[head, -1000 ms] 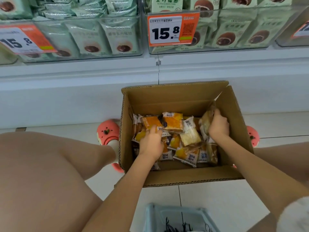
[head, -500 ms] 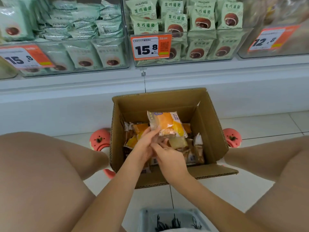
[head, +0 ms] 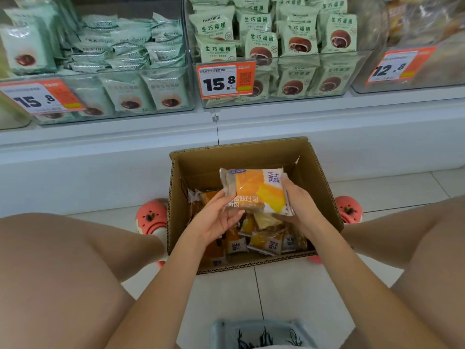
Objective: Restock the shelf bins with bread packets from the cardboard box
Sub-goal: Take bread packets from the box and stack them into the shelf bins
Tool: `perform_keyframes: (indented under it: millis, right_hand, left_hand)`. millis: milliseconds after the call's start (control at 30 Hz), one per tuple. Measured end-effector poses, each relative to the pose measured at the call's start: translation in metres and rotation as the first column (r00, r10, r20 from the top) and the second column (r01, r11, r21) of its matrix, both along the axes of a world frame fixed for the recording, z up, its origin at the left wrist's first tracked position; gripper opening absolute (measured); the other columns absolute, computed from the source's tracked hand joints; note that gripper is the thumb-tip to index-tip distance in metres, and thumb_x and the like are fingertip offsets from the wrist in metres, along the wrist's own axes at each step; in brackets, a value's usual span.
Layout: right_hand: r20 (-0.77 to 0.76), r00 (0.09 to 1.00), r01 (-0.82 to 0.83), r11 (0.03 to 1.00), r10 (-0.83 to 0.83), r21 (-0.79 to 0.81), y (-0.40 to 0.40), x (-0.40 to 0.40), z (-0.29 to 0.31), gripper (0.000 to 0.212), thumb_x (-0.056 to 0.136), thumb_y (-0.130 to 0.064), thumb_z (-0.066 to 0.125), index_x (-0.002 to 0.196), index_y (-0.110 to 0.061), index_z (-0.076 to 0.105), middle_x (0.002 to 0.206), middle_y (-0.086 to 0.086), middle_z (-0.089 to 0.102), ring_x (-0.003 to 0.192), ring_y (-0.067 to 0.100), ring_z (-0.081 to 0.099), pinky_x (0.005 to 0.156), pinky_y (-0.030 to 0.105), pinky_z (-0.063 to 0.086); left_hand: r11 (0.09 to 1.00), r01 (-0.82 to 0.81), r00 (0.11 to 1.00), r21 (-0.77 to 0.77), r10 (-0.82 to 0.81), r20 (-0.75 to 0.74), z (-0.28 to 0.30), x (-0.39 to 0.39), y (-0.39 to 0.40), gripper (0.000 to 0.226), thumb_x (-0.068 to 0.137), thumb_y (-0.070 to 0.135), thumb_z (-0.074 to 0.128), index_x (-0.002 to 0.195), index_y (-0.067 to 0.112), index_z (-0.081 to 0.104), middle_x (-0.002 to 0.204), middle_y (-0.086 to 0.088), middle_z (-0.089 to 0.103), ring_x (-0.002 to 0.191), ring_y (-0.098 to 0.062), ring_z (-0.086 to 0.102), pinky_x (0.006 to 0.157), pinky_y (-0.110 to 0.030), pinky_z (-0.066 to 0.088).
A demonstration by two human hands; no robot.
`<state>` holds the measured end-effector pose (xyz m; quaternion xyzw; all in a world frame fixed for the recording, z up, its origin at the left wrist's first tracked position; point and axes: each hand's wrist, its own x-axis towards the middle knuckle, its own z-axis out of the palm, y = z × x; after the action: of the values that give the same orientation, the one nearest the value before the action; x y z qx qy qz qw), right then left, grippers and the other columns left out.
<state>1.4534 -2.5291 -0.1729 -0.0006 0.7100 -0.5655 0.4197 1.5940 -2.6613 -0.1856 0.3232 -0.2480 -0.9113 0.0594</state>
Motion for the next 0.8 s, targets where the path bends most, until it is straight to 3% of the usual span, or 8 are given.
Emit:
perform_keyframes:
  millis: [67, 167, 267, 367, 433, 500, 667, 800]
  right_hand:
    - [0.031, 0.997, 0.070, 0.993, -0.067, -0.099, -0.003, 0.002, 0.001, 0.033, 0.098, -0.045, 0.039, 0.098, -0.024, 0.065, 0.093, 0.003, 0.073, 0.088, 0.019, 0.069, 0.083, 0.038, 0.056]
    - [-0.327, 0.945, 0.006, 0.997, -0.030, -0.072, -0.005, 0.009, 0.000, 0.037, 0.102, -0.036, 0.033, 0.092, -0.018, 0.063, 0.078, -0.001, 0.066, 0.066, 0.010, 0.061, 0.060, 0.022, 0.048]
    - [-0.576, 0.817, -0.028, 0.999, 0.012, -0.019, -0.004, 0.015, -0.005, 0.035, 0.102, -0.033, 0.033, 0.086, -0.014, 0.059, 0.070, 0.002, 0.062, 0.053, 0.009, 0.053, 0.046, 0.020, 0.040]
    - [-0.813, 0.555, 0.005, 0.977, 0.176, 0.215, -0.002, 0.019, -0.008, 0.040, 0.101, -0.039, 0.030, 0.090, -0.013, 0.058, 0.069, 0.005, 0.063, 0.054, 0.021, 0.058, 0.048, 0.035, 0.048]
    - [-0.856, 0.438, 0.080, 0.937, 0.272, 0.339, 0.000, 0.017, -0.004, 0.043, 0.100, -0.042, 0.025, 0.093, -0.014, 0.057, 0.073, 0.001, 0.064, 0.057, 0.020, 0.060, 0.052, 0.039, 0.053]
    - [-0.839, 0.466, 0.105, 0.923, 0.283, 0.370, 0.001, 0.014, 0.000, 0.043, 0.100, -0.042, 0.023, 0.092, -0.013, 0.054, 0.074, 0.000, 0.063, 0.058, 0.019, 0.060, 0.053, 0.038, 0.053]
    - [-0.819, 0.538, 0.073, 0.956, 0.202, 0.283, 0.000, 0.011, 0.010, 0.041, 0.100, -0.041, 0.022, 0.087, -0.016, 0.052, 0.067, -0.001, 0.058, 0.057, 0.019, 0.057, 0.051, 0.035, 0.048]
    - [-0.813, 0.575, -0.075, 0.996, 0.087, 0.054, -0.003, -0.003, 0.042, 0.037, 0.101, -0.037, 0.028, 0.071, -0.027, 0.048, 0.056, -0.005, 0.055, 0.048, 0.012, 0.054, 0.046, 0.022, 0.043]
  left_hand:
    - [0.990, 0.103, 0.995, -0.092, -0.104, -0.004, 0.003, -0.001, -0.003, 0.038, 0.081, 0.018, 0.061, 0.119, 0.019, 0.056, 0.108, -0.010, 0.068, 0.083, -0.020, 0.070, 0.058, -0.025, 0.058]
    - [0.941, 0.237, 0.970, -0.241, -0.214, 0.116, 0.004, -0.008, -0.003, 0.043, 0.090, 0.048, 0.048, 0.126, 0.024, 0.049, 0.119, -0.005, 0.064, 0.102, -0.021, 0.064, 0.066, -0.032, 0.058]
    - [0.880, 0.122, 0.916, -0.459, 0.078, 0.393, 0.001, -0.018, 0.003, 0.046, 0.099, 0.053, 0.025, 0.102, 0.020, 0.056, 0.093, -0.003, 0.065, 0.080, -0.014, 0.065, 0.063, -0.030, 0.055]
    - [0.340, 0.222, 0.870, -0.914, 0.354, 0.342, -0.007, -0.017, 0.005, 0.051, 0.103, 0.037, 0.024, 0.069, 0.013, 0.052, 0.065, -0.003, 0.058, 0.057, -0.010, 0.055, 0.053, -0.019, 0.041]
    - [0.078, 0.305, 0.846, -0.949, 0.435, 0.308, -0.005, -0.014, 0.001, 0.048, 0.104, 0.030, 0.027, 0.065, 0.015, 0.051, 0.057, 0.000, 0.054, 0.051, -0.011, 0.052, 0.049, -0.021, 0.039]
    - [-0.104, 0.408, 0.844, -0.907, 0.423, 0.331, 0.001, -0.016, -0.003, 0.042, 0.103, 0.025, 0.029, 0.081, 0.007, 0.059, 0.063, -0.006, 0.060, 0.053, -0.019, 0.058, 0.051, -0.031, 0.047]
    - [-0.218, 0.396, 0.868, -0.892, 0.407, 0.285, 0.032, -0.019, -0.013, 0.043, 0.103, 0.028, 0.028, 0.084, 0.006, 0.059, 0.064, -0.008, 0.062, 0.053, -0.022, 0.059, 0.051, -0.033, 0.048]
    - [-0.483, 0.282, 0.917, -0.829, 0.389, 0.085, 0.084, -0.023, -0.027, 0.035, 0.101, 0.018, 0.038, 0.091, -0.001, 0.066, 0.059, -0.013, 0.062, 0.046, -0.026, 0.054, 0.045, -0.026, 0.036]
